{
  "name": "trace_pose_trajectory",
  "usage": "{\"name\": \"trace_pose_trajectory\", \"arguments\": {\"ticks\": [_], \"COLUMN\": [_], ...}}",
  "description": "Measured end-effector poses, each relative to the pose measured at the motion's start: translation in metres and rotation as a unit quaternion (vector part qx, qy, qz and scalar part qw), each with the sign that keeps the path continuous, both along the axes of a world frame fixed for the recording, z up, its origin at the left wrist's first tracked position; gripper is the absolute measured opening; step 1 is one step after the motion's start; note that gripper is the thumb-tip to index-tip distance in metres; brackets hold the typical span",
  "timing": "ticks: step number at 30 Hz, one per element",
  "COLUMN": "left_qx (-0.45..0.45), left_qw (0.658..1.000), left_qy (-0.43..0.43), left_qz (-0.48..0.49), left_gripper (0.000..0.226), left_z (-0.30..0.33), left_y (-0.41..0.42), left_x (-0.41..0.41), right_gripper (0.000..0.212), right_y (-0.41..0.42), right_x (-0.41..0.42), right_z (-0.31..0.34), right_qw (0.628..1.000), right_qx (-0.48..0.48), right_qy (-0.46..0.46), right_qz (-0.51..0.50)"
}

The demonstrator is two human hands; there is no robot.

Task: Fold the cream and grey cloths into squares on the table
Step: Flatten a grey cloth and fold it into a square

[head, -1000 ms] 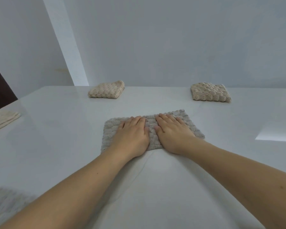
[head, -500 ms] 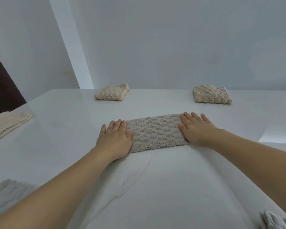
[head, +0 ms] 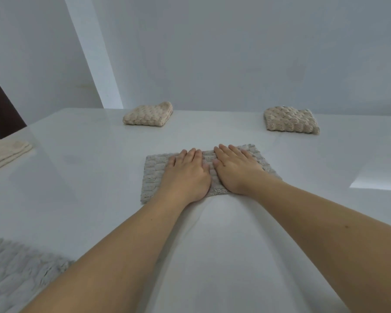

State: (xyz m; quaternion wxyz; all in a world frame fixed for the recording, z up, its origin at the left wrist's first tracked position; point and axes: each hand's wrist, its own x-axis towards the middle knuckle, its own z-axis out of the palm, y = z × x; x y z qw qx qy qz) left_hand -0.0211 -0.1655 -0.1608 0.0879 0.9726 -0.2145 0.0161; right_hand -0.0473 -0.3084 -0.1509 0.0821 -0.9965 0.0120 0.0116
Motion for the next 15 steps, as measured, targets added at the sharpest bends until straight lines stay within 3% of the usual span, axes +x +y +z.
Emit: {"name": "trace_pose_trajectory", "arguments": {"ticks": [11, 13, 15], "left_qx": [0.025, 0.046, 0.008], "left_qw": [0.994, 0.994, 0.995], "left_qy": [0.057, 0.027, -0.011], "left_qz": [0.085, 0.098, 0.094], "left_gripper": [0.058, 0.058, 0.057], "left_z": [0.006, 0.019, 0.032], "left_y": [0.081, 0.074, 0.052], "left_x": [0.016, 0.019, 0.021], "right_gripper": [0.056, 0.056, 0.056], "right_y": [-0.057, -0.052, -0.031], "right_x": [-0.021, -0.018, -0.012], "right_z": [0.007, 0.018, 0.027], "right_qw": [0.994, 0.992, 0.996], "right_qx": [-0.042, -0.074, -0.044], "right_qy": [0.045, 0.012, -0.051], "right_qz": [-0.092, -0.097, -0.063]}}
